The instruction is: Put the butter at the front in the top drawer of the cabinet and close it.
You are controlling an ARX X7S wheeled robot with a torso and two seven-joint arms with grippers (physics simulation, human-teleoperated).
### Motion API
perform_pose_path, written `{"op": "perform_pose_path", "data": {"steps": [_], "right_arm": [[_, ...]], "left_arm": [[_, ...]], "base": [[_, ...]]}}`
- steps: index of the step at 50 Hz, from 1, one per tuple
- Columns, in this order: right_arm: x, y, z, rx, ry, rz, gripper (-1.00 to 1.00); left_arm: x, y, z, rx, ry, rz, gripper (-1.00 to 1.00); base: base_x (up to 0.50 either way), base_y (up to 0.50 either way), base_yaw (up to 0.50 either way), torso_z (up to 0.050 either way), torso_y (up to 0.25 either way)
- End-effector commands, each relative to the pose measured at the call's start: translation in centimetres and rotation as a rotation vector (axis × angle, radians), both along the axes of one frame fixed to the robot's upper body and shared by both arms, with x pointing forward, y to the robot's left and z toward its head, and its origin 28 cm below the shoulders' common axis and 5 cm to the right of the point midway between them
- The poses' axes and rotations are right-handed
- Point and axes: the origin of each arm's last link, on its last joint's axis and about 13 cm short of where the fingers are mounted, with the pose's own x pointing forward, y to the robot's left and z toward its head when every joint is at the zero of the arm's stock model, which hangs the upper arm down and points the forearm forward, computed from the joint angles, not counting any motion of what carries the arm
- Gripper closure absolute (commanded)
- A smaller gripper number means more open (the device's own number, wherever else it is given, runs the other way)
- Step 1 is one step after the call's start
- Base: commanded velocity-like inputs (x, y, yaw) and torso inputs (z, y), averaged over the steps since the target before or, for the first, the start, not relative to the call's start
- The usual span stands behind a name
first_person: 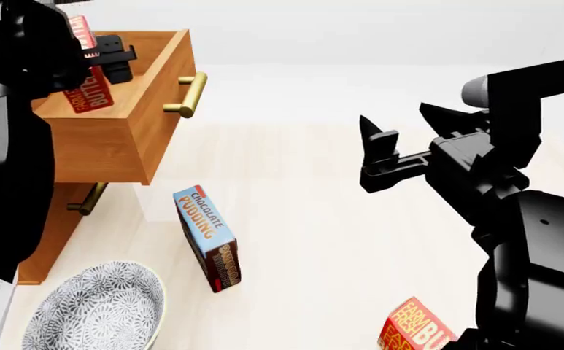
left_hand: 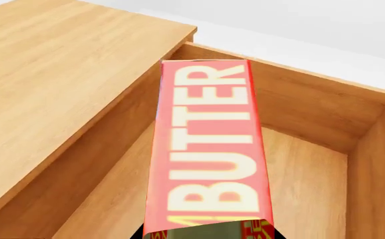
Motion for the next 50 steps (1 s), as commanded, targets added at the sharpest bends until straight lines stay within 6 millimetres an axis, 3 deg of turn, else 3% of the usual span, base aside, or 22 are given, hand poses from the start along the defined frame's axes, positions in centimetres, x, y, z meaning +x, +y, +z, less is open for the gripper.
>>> {"op": "perform_pose_path", "data": {"steps": [1,40,41,50], "right_arm": [[-0.1,-0.05,-0.24,0.004,0.003,0.002,-1.0],[-0.39,-0.06,-0.62,0.02,0.005,0.008,-1.0],[-0.4,-0.05,-0.6,0.02,0.004,0.008,-1.0],[-0.45,-0.03,-0.45,0.018,0.0,0.012,-1.0]], "left_arm": [[-0.01,0.03,0.27,0.018,-0.009,0.002,1.0],[0.05,-0.36,-0.44,0.02,0.021,-0.042,1.0],[0.04,-0.37,-0.38,0.018,0.02,-0.041,-1.0],[-0.03,-0.12,-0.25,0.007,0.016,-0.033,-1.0]], "base": [[0.0,0.0,0.0,0.0,0.0],[0.0,0.0,0.0,0.001,0.001],[0.0,0.0,0.0,0.0,0.0],[0.0,0.0,0.0,0.0,0.001]]}}
